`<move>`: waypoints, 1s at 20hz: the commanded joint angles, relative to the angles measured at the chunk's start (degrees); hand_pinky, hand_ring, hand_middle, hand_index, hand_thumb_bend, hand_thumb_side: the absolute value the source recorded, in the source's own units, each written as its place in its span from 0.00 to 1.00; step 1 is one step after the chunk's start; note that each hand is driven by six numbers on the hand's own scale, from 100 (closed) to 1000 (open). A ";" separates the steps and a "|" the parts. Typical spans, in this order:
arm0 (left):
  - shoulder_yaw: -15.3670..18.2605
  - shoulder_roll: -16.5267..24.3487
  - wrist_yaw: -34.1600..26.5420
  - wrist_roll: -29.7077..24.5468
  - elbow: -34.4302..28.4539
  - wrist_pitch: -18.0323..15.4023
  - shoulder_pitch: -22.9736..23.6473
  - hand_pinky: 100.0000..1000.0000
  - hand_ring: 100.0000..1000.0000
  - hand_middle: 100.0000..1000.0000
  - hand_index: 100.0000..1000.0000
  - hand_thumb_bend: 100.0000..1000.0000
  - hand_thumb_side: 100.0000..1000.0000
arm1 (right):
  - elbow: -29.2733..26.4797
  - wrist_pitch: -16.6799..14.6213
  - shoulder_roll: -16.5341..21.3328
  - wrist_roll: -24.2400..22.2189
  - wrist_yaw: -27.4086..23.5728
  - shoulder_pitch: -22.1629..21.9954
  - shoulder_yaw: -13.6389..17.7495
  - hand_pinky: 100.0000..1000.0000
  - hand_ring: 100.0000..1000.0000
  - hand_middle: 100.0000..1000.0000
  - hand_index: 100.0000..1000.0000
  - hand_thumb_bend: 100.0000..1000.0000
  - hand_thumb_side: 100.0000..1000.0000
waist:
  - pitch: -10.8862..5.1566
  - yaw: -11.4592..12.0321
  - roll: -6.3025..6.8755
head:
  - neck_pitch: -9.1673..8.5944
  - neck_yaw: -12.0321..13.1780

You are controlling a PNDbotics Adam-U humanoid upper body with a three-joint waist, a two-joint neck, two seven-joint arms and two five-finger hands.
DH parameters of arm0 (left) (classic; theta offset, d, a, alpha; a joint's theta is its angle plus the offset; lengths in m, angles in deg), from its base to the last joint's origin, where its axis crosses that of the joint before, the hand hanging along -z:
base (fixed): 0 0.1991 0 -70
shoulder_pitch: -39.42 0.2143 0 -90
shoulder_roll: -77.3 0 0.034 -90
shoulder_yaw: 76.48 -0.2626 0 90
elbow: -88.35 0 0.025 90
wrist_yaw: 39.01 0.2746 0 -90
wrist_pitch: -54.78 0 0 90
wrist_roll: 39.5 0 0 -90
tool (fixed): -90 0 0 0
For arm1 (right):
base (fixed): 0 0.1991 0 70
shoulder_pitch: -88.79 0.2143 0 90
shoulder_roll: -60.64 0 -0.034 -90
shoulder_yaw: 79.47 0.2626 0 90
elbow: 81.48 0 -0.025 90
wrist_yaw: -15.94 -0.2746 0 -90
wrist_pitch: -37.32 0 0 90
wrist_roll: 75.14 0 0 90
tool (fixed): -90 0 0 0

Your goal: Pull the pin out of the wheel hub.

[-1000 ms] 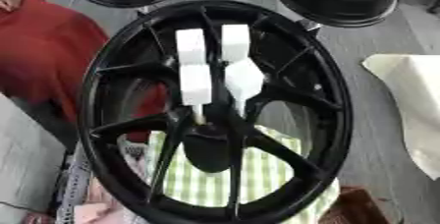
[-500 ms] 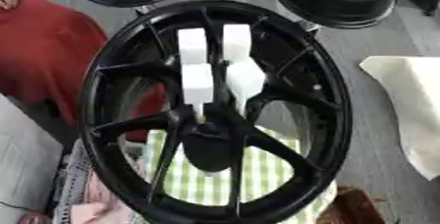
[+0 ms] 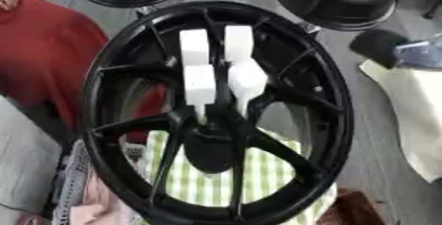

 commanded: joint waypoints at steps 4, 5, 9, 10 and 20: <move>0.47 2.30 0.12 -0.04 -0.36 0.39 -0.58 0.84 0.73 0.66 0.85 0.40 0.63 | -0.56 2.56 -0.80 -0.01 -2.19 2.38 -2.62 0.80 0.76 0.80 0.86 0.07 0.26 | -1.68 0.12 0.22 | -0.45 -0.25; 0.44 2.23 0.11 -0.05 -0.36 0.44 -0.58 0.84 0.73 0.66 0.85 0.40 0.63 | -0.56 3.02 -1.03 -0.01 -1.89 2.54 -3.15 0.79 0.75 0.80 0.87 0.08 0.26 | -1.69 0.18 0.19 | -0.37 -0.25; 0.47 2.05 0.07 0.13 -0.26 0.64 -0.53 0.84 0.72 0.65 0.85 0.40 0.63 | -0.56 4.76 -1.85 -0.01 0.04 2.95 -4.06 0.72 0.65 0.80 0.89 0.11 0.25 | -1.69 0.29 0.04 | 0.03 -0.17; 0.47 2.01 0.05 0.16 -0.25 0.67 -0.51 0.84 0.72 0.65 0.85 0.40 0.63 | -0.56 5.07 -2.02 -0.01 0.58 2.97 -4.16 0.73 0.66 0.80 0.89 0.11 0.25 | -1.66 0.32 -0.01 | 0.13 -0.15; 0.48 1.52 -0.32 0.20 -0.28 0.86 -0.44 0.84 0.72 0.65 0.84 0.40 0.63 | 0.93 7.31 -3.29 -0.01 5.35 2.23 -4.83 0.63 0.60 0.80 0.89 0.14 0.27 | -0.62 0.98 -0.46 | 0.95 0.13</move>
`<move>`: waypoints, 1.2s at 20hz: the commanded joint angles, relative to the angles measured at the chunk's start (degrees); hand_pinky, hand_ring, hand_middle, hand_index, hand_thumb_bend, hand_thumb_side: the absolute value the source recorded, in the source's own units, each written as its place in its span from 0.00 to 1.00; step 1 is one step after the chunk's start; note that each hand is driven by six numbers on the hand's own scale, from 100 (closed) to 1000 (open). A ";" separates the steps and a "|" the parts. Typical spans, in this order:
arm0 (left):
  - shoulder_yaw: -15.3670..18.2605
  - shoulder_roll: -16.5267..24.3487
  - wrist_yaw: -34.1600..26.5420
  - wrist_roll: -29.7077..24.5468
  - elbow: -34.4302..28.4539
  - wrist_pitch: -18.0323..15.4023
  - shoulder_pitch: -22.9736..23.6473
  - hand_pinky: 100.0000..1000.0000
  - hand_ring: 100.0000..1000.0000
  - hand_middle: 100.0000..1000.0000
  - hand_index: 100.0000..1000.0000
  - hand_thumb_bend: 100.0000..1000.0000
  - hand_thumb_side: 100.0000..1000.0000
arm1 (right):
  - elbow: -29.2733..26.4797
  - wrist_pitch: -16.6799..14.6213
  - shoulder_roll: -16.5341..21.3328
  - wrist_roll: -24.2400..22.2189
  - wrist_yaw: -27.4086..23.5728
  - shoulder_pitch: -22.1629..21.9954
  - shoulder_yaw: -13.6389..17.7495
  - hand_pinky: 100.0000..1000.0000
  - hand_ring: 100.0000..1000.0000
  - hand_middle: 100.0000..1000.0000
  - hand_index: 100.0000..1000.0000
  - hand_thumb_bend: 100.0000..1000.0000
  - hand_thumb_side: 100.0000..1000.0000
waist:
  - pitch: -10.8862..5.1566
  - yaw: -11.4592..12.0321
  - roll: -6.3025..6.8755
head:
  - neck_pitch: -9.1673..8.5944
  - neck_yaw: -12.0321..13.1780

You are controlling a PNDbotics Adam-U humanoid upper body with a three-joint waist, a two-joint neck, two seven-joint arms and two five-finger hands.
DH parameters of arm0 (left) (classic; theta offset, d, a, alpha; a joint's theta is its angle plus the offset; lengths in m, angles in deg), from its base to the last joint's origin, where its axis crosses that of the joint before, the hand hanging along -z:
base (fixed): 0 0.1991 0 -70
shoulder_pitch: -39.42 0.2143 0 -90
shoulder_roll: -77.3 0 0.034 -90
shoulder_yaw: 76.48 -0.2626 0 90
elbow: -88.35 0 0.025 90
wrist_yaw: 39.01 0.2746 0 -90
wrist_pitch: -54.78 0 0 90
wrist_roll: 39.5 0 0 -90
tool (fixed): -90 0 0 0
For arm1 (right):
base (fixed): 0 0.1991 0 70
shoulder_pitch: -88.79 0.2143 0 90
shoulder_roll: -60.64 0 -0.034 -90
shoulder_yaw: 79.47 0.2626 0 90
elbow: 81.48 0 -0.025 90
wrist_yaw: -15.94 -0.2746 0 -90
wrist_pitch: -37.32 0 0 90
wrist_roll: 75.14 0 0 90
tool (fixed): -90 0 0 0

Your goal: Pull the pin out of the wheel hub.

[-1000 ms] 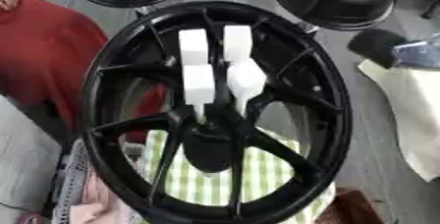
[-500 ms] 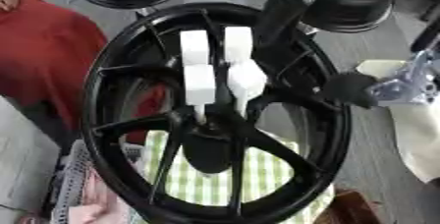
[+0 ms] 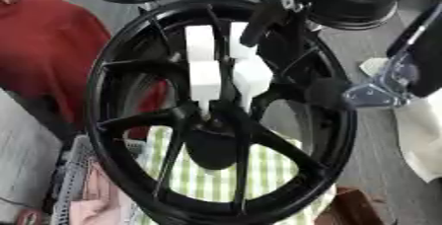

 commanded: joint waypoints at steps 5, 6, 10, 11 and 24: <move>0.48 1.34 -0.35 -0.69 -0.77 0.04 -0.47 0.85 0.72 0.66 0.84 0.36 0.65 | 2.40 0.28 -0.20 0.07 3.38 0.00 1.50 0.64 0.64 0.80 0.88 0.15 0.27 | 0.16 0.61 -0.05 | -0.26 0.02; 0.50 1.30 -0.39 -0.82 -0.76 0.02 -0.48 0.85 0.72 0.65 0.84 0.36 0.65 | 2.68 0.27 -0.27 0.07 3.59 -0.13 1.57 0.63 0.63 0.79 0.87 0.15 0.27 | 0.33 0.70 -0.14 | -0.34 0.00; 0.53 1.07 -0.49 -1.05 -0.69 0.04 -0.55 0.85 0.72 0.65 0.84 0.35 0.65 | 3.52 0.24 -0.48 0.07 4.73 -0.61 1.38 0.62 0.62 0.78 0.86 0.16 0.27 | 0.96 1.00 -0.47 | -0.07 -0.01; 0.53 1.01 -0.50 -1.08 -0.68 0.05 -0.55 0.85 0.72 0.65 0.84 0.35 0.65 | 3.84 0.21 -0.53 0.07 5.04 -0.74 1.34 0.61 0.60 0.78 0.86 0.16 0.27 | 1.11 1.06 -0.54 | -0.05 -0.03; 0.56 0.55 -0.95 -1.25 -0.74 -0.05 -0.47 0.85 0.72 0.66 0.83 0.34 0.66 | 6.97 -1.16 -0.90 0.07 7.38 -1.97 1.79 0.15 0.18 0.78 0.84 0.19 0.25 | 2.05 1.49 -0.84 | 0.21 -0.25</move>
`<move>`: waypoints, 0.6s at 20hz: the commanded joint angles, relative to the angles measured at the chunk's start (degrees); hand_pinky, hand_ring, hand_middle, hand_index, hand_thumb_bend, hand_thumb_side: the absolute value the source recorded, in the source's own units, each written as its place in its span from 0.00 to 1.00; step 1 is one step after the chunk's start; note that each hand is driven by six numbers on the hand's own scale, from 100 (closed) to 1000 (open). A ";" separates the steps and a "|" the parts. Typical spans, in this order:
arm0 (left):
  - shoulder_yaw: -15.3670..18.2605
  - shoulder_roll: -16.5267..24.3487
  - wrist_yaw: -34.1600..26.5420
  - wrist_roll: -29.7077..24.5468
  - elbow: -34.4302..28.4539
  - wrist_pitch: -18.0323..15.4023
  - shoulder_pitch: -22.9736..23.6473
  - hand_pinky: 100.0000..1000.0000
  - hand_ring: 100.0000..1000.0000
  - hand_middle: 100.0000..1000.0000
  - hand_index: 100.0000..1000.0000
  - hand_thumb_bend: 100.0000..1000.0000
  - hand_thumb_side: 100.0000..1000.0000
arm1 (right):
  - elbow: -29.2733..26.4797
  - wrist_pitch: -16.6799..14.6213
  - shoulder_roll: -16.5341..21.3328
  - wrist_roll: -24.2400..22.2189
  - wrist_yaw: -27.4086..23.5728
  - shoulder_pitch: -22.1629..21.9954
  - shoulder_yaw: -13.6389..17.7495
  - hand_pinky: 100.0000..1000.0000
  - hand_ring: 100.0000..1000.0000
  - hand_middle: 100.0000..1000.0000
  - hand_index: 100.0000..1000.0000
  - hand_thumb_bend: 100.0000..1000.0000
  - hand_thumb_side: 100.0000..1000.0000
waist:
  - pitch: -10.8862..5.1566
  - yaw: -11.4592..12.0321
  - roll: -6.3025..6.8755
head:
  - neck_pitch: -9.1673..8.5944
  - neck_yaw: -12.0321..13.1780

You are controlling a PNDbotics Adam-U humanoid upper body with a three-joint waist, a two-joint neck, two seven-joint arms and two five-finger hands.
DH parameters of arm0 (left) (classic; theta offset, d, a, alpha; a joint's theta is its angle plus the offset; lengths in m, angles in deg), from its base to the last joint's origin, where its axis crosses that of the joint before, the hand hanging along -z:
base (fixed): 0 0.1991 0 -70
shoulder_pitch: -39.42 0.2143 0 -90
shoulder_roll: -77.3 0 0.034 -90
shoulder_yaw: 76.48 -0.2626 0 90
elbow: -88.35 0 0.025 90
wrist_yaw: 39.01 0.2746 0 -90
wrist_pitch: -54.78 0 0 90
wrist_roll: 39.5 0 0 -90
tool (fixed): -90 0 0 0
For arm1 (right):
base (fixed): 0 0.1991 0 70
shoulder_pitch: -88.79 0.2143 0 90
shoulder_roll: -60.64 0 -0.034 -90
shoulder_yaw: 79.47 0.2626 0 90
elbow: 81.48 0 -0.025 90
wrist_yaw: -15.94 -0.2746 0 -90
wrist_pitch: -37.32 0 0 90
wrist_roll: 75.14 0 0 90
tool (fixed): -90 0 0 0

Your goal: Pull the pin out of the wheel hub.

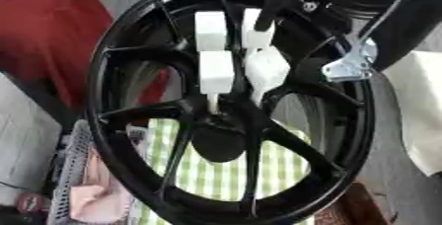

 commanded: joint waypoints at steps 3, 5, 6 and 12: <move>0.59 1.42 -0.48 -0.30 -0.69 -0.04 -0.44 0.85 0.72 0.66 0.83 0.33 0.66 | 0.67 -0.53 0.72 0.08 0.88 0.18 0.89 0.13 0.16 0.77 0.83 0.20 0.25 | -0.77 0.22 0.40 | 0.38 -0.26; 0.68 1.38 -0.62 -0.26 -0.66 -0.06 -0.45 0.85 0.72 0.66 0.83 0.33 0.66 | 0.75 -0.65 0.68 0.16 0.72 0.02 0.94 0.11 0.15 0.74 0.81 0.20 0.23 | -0.68 0.26 0.39 | 0.58 -0.25; 0.70 1.36 -0.67 -0.24 -0.68 -0.08 -0.48 0.85 0.72 0.66 0.83 0.33 0.66 | 0.75 -0.67 0.66 0.42 0.56 -0.03 1.03 0.11 0.15 0.74 0.81 0.20 0.22 | -0.63 0.29 0.39 | 0.66 -0.24; 0.67 1.12 -0.85 -0.25 -0.75 -0.12 -0.61 0.85 0.72 0.66 0.83 0.33 0.67 | 0.82 -0.46 0.61 1.59 0.91 -0.42 0.85 0.09 0.14 0.73 0.80 0.20 0.20 | -0.47 0.46 0.40 | 1.16 -0.23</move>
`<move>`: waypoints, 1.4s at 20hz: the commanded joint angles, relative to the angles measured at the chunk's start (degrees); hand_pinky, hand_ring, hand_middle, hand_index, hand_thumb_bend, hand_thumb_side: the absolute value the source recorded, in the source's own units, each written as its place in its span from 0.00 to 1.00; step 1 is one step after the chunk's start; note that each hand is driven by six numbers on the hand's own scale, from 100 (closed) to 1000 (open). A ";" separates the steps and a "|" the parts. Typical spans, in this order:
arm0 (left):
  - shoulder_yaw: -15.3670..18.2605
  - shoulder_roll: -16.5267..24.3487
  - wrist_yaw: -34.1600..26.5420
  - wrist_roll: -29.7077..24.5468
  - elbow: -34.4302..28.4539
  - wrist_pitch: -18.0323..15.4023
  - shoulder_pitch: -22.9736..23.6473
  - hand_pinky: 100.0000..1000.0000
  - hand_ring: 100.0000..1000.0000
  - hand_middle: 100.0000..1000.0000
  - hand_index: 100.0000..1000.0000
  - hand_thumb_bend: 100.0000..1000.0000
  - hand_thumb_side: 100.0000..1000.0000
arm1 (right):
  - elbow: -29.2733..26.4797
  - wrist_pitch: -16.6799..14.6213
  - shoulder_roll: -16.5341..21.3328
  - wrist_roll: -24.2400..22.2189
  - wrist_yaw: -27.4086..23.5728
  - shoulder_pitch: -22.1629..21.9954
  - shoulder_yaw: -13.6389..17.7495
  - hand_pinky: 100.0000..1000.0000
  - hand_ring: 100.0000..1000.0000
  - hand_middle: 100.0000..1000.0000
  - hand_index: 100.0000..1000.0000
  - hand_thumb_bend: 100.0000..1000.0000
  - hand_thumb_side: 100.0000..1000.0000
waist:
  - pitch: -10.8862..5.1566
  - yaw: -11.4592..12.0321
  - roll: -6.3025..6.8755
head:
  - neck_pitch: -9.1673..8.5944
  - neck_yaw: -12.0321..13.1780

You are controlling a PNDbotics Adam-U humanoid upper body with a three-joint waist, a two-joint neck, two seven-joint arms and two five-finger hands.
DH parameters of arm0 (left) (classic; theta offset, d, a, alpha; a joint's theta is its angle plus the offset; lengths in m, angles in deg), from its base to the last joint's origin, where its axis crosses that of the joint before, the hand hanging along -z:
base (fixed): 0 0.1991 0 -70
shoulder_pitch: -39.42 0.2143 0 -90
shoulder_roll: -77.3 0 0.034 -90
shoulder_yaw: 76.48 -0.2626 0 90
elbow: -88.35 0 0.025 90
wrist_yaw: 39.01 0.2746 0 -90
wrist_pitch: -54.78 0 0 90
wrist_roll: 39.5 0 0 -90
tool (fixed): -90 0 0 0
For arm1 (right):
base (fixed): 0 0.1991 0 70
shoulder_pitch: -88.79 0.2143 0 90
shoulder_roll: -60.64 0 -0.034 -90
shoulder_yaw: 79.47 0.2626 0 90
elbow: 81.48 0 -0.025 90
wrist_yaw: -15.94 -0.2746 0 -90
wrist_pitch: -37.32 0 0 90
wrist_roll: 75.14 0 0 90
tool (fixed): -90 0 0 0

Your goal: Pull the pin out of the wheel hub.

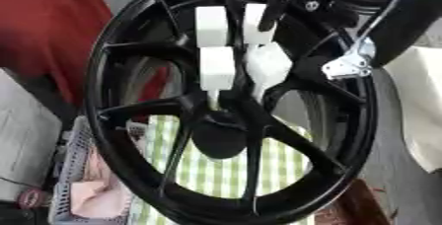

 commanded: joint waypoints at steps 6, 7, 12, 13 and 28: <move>0.61 1.36 -0.47 -0.10 -0.80 -0.18 -0.63 0.85 0.72 0.66 0.83 0.33 0.67 | 0.32 0.57 0.37 1.13 2.57 0.21 0.26 0.14 0.18 0.74 0.82 0.20 0.20 | -0.84 0.27 0.38 | 0.56 -0.19; 0.59 1.32 -0.49 -0.12 -0.83 -0.19 -0.61 0.85 0.72 0.66 0.83 0.33 0.67 | 0.38 0.51 0.32 1.12 3.01 0.16 0.18 0.14 0.18 0.75 0.82 0.20 0.20 | -0.79 0.29 0.38 | 0.52 -0.22; 0.57 1.16 -0.63 -0.21 -0.91 -0.21 -0.49 0.85 0.72 0.66 0.83 0.33 0.67 | 0.72 -0.48 0.17 0.80 4.83 -0.27 -0.04 0.10 0.15 0.75 0.82 0.19 0.21 | -0.49 0.34 0.33 | 0.20 -0.23; 0.55 1.12 -0.65 -0.24 -0.91 -0.21 -0.47 0.85 0.72 0.66 0.83 0.33 0.67 | 0.78 -0.78 0.15 0.73 4.92 -0.38 -0.03 0.10 0.15 0.75 0.82 0.19 0.21 | -0.42 0.36 0.32 | 0.16 -0.21; 0.60 0.59 -0.98 -0.40 -0.90 -0.20 -0.45 0.86 0.72 0.66 0.83 0.32 0.68 | 5.20 -4.94 -0.72 0.43 6.48 -1.34 -0.15 0.07 0.13 0.72 0.81 0.19 0.20 | 0.15 0.65 -0.01 | 0.43 -0.13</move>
